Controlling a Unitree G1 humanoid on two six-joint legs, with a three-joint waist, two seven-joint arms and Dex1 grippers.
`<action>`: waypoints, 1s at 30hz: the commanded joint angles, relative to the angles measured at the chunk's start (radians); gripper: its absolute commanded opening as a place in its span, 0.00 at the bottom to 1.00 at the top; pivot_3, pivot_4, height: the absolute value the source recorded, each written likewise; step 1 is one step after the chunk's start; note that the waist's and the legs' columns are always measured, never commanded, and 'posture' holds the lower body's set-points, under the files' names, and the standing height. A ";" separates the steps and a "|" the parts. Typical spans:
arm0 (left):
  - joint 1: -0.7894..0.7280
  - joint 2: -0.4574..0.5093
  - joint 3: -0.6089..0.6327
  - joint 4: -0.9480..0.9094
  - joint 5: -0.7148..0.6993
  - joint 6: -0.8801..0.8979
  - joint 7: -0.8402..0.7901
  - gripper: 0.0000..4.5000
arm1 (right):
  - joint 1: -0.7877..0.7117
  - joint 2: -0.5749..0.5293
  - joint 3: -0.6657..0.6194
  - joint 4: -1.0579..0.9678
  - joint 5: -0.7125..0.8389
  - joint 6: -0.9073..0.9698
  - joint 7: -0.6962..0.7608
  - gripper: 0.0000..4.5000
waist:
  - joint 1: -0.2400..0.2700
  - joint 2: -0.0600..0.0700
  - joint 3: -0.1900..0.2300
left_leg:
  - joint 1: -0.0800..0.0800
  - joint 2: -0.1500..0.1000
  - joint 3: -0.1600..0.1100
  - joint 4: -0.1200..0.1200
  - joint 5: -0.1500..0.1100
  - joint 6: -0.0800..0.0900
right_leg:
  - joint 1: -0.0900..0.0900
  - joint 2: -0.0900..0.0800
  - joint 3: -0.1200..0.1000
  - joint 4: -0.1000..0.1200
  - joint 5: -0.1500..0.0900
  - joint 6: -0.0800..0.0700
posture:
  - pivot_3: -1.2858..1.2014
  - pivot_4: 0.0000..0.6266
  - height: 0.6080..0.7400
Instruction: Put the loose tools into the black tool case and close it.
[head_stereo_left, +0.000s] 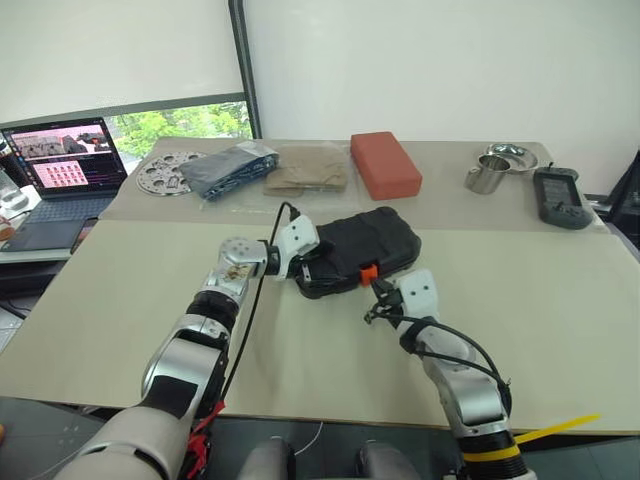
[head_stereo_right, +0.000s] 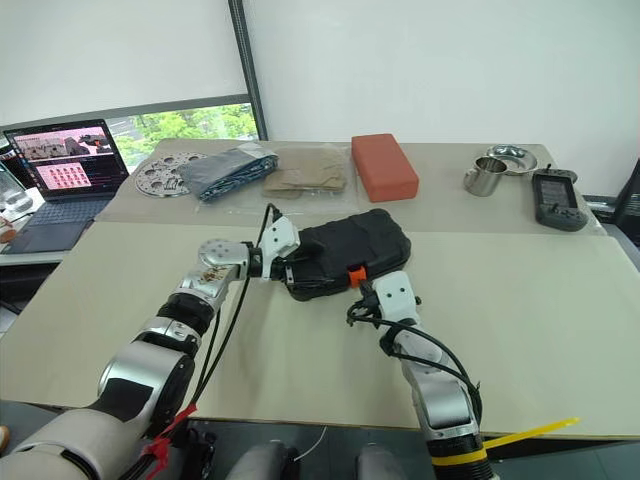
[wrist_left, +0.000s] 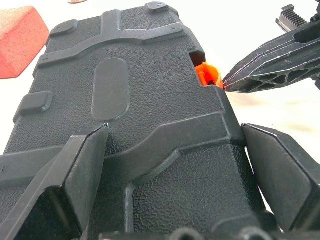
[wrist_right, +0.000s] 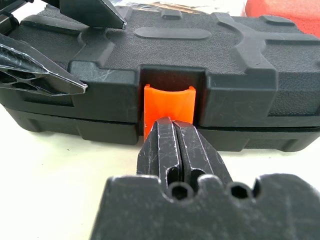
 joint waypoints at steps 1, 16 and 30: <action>0.067 -0.012 -0.071 0.111 0.075 0.037 -0.004 1.00 | -0.038 0.008 0.008 0.010 0.000 -0.025 0.003 0.01 | -0.002 0.000 0.000 | 0.000 0.000 0.000 0.000 0.000 0.000 | 0.000 0.000 0.000 0.000 0.000 0.000 | 0.52 0.24 1.00; 0.070 -0.011 -0.069 0.111 0.070 0.037 0.003 1.00 | -0.084 0.016 0.014 0.066 0.004 -0.028 0.018 0.01 | -0.019 -0.001 0.000 | 0.003 0.001 0.000 0.000 0.000 0.000 | 0.000 0.000 0.000 0.000 0.000 0.000 | 0.52 0.24 1.00; 0.071 -0.007 -0.067 0.112 0.066 0.037 0.010 1.00 | -0.130 0.030 0.020 0.133 0.007 -0.022 0.038 0.01 | -0.025 -0.002 0.001 | 0.005 0.002 0.000 -0.002 0.000 0.000 | 0.000 0.000 0.001 0.000 0.000 0.000 | 0.52 0.24 1.00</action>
